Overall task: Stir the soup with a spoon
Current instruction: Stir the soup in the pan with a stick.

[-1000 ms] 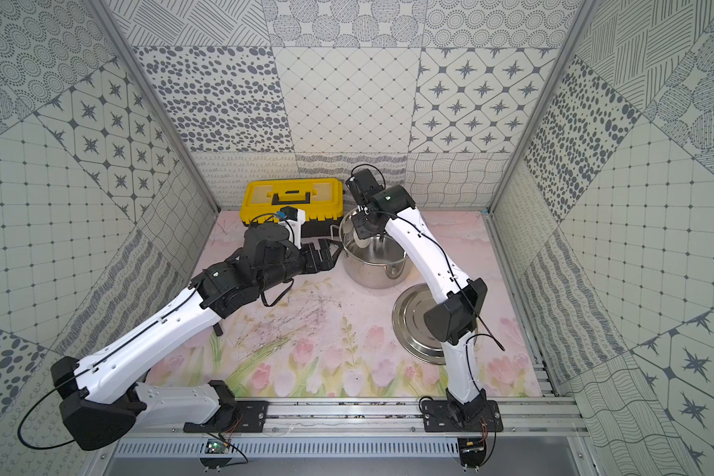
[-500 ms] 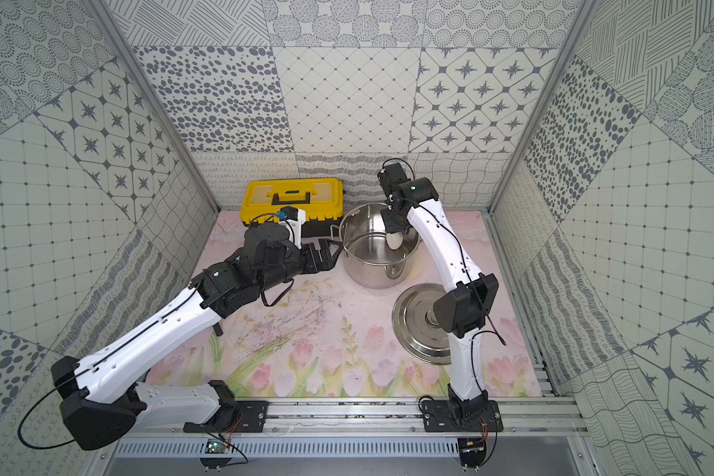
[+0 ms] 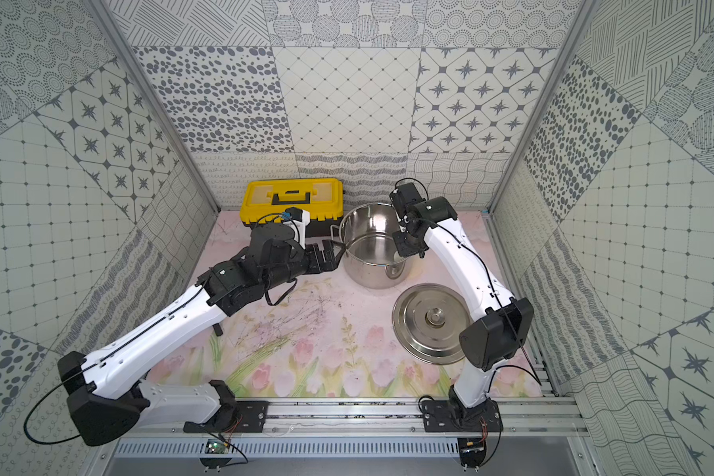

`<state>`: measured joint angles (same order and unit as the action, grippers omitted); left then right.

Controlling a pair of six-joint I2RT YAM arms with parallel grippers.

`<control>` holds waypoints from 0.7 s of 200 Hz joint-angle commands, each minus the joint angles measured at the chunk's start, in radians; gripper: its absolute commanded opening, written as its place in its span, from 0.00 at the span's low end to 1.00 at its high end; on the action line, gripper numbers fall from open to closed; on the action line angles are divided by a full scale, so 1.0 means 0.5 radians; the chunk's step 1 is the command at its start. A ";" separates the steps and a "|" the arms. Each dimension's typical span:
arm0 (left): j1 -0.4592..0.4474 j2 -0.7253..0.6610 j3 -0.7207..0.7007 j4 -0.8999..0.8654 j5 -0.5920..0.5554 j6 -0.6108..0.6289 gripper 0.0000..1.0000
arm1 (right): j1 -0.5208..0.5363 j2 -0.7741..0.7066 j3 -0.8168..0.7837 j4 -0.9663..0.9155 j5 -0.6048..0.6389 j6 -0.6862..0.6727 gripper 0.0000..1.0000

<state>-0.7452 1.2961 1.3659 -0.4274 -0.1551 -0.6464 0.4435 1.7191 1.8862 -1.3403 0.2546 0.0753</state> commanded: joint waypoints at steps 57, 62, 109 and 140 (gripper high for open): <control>-0.004 -0.003 0.034 0.066 0.031 -0.019 1.00 | 0.190 0.027 0.037 0.180 -0.299 0.253 0.00; -0.004 -0.006 0.030 0.063 0.028 -0.018 0.99 | 0.198 0.056 0.072 0.182 -0.312 0.262 0.00; -0.005 -0.056 0.006 0.034 -0.007 -0.022 0.99 | 0.238 0.343 0.465 0.170 -0.296 0.272 0.00; -0.002 -0.093 -0.029 0.033 -0.030 -0.029 0.99 | 0.229 0.519 0.728 0.105 -0.211 0.232 0.00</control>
<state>-0.7452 1.2728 1.3624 -0.4244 -0.1528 -0.6544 0.5625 1.9377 2.1498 -1.2976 0.1181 0.1947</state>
